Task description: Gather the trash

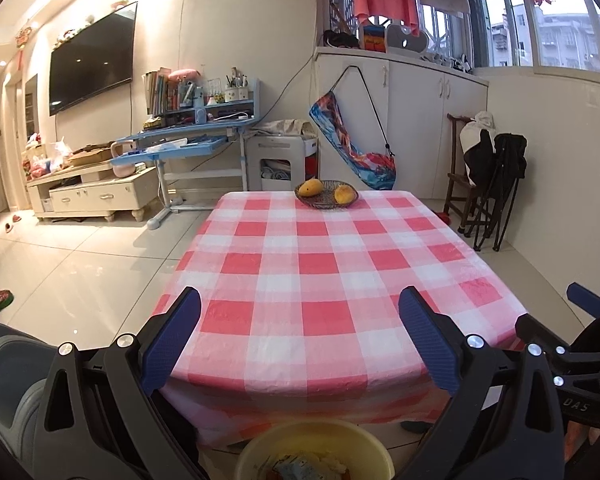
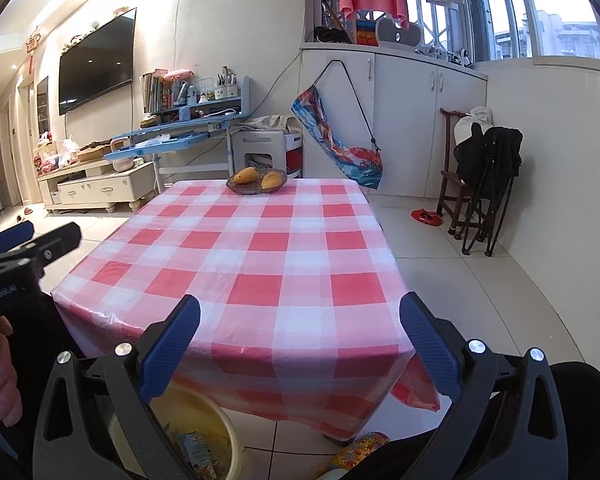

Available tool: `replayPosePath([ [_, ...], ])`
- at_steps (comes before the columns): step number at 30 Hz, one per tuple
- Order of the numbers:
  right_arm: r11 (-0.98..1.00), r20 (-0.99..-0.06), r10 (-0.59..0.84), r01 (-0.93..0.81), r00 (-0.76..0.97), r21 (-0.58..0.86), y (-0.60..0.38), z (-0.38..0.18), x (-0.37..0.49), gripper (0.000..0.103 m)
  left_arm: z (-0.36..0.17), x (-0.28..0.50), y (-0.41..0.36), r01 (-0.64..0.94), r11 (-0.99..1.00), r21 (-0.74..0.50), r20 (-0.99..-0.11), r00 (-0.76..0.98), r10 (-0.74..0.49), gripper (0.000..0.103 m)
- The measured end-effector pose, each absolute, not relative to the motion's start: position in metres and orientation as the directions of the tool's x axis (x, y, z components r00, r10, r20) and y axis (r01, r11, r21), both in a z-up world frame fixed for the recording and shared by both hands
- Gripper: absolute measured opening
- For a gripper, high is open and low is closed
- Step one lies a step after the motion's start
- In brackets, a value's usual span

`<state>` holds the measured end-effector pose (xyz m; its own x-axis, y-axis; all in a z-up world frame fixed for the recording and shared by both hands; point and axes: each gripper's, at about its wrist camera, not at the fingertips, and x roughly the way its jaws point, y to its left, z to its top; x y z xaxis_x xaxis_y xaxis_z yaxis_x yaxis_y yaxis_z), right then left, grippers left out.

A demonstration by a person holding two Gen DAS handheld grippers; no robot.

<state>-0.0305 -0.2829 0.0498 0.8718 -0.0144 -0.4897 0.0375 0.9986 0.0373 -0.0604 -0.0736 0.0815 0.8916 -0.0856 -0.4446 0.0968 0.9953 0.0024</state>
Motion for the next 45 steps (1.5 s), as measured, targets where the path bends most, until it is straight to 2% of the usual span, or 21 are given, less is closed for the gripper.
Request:
replayPosePath([
  [6,0.998,-0.506,-0.03,0.057,0.862,0.037,-0.288,0.05,-0.028,0.096,0.085,-0.06,-0.071,0.072,0.996,-0.056,-0.437,0.895,-0.09,0.096],
  [12,0.998,-0.518,-0.043,0.058,0.854,0.012,-0.28,0.045,-0.025,0.096,0.079,-0.06,-0.078,0.109,0.994,-0.013,-0.437,0.894,-0.104,0.096],
  [20,0.999,-0.519,-0.032,0.037,0.854,-0.001,-0.271,0.041,-0.022,0.096,0.063,-0.057,-0.074,0.075,0.996,0.049,-0.456,0.889,-0.044,0.096],
  [27,0.999,-0.525,-0.032,0.036,0.851,-0.002,-0.27,0.04,-0.019,0.096,0.06,-0.054,-0.06,0.024,1.0,0.011,-0.456,0.89,-0.016,0.096],
  [45,0.999,-0.524,-0.033,0.022,0.851,-0.027,-0.263,0.038,-0.019,0.096,0.054,-0.054,-0.063,0.036,0.999,0.022,-0.461,0.887,-0.021,0.096],
])
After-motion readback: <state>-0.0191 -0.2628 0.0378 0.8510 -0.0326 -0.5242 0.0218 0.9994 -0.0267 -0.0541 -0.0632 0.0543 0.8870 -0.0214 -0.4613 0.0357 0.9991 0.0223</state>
